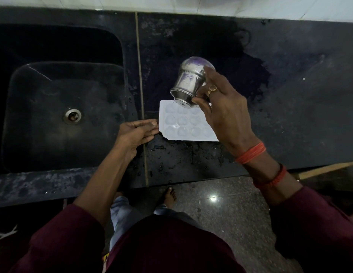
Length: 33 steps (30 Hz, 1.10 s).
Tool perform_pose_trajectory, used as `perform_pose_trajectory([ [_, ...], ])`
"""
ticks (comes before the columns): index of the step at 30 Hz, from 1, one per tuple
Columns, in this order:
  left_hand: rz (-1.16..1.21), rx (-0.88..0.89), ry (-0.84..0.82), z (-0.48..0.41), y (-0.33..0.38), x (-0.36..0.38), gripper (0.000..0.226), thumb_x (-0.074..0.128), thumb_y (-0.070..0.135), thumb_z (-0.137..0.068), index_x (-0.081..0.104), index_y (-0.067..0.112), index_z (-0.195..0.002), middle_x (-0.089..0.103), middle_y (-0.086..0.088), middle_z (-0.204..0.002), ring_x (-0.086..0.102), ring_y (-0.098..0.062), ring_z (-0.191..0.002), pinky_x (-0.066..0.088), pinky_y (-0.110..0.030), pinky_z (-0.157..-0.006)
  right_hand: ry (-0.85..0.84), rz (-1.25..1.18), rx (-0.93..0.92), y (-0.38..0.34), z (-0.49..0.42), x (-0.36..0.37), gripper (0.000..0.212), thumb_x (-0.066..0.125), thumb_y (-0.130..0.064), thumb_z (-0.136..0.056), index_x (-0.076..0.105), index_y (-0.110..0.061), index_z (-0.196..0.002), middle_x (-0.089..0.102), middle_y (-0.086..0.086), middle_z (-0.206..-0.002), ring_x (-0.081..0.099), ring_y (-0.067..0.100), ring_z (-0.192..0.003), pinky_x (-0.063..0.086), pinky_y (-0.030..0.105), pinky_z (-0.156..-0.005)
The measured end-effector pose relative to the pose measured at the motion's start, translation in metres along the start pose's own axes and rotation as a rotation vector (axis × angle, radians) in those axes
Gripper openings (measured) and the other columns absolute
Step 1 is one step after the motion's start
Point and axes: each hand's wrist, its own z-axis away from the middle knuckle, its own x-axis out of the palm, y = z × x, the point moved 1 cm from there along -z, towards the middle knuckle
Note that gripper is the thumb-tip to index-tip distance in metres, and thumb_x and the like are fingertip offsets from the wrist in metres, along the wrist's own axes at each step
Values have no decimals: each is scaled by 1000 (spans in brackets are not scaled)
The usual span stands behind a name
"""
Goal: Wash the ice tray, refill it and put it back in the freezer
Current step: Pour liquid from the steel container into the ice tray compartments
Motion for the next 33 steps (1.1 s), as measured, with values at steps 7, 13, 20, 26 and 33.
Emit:
perform_pose_trajectory([
  [7, -9, -1, 1, 2, 1, 0, 14, 76, 17, -91, 77, 11, -104, 80, -2, -96, 77, -11, -92, 57, -19, -72, -11, -63, 55, 0, 0, -1, 27, 69, -21, -91, 67, 6, -91, 56, 17, -141, 71, 36, -91, 60, 49, -67],
  [13, 15, -44, -17, 2, 6, -2, 19, 77, 17, -90, 77, 8, -106, 80, -7, -99, 78, -15, -92, 60, -20, -71, -5, -229, 278, 15, -5, 3, 18, 73, -29, -89, 70, -11, -89, 63, 12, -134, 64, 17, -116, 57, 34, -87],
  [20, 26, -42, -34, 3, 8, 0, 16, 77, 15, -90, 77, 8, -104, 80, -8, -98, 78, -16, -90, 63, -26, -77, 169, -420, 556, 37, -25, 12, 23, 75, -33, -87, 73, -10, -92, 75, 7, -104, 66, 5, -110, 51, 14, -86],
  [26, 30, -13, -49, 5, 8, 4, 16, 73, 11, -93, 76, 6, -108, 78, -13, -102, 77, -18, -87, 64, -28, -77, 154, -558, 800, 58, -35, 40, 27, 73, -46, -86, 73, -19, -84, 73, -10, -77, 67, -2, -71, 58, 29, -78],
  [33, 10, -8, -89, 6, 10, 1, 17, 64, 10, -99, 74, 5, -112, 78, -13, -105, 78, -17, -88, 64, -28, -78, 107, -733, 961, 75, -26, 64, 39, 71, -58, -77, 74, -19, -80, 75, -3, -75, 74, 15, -79, 61, 45, -82],
])
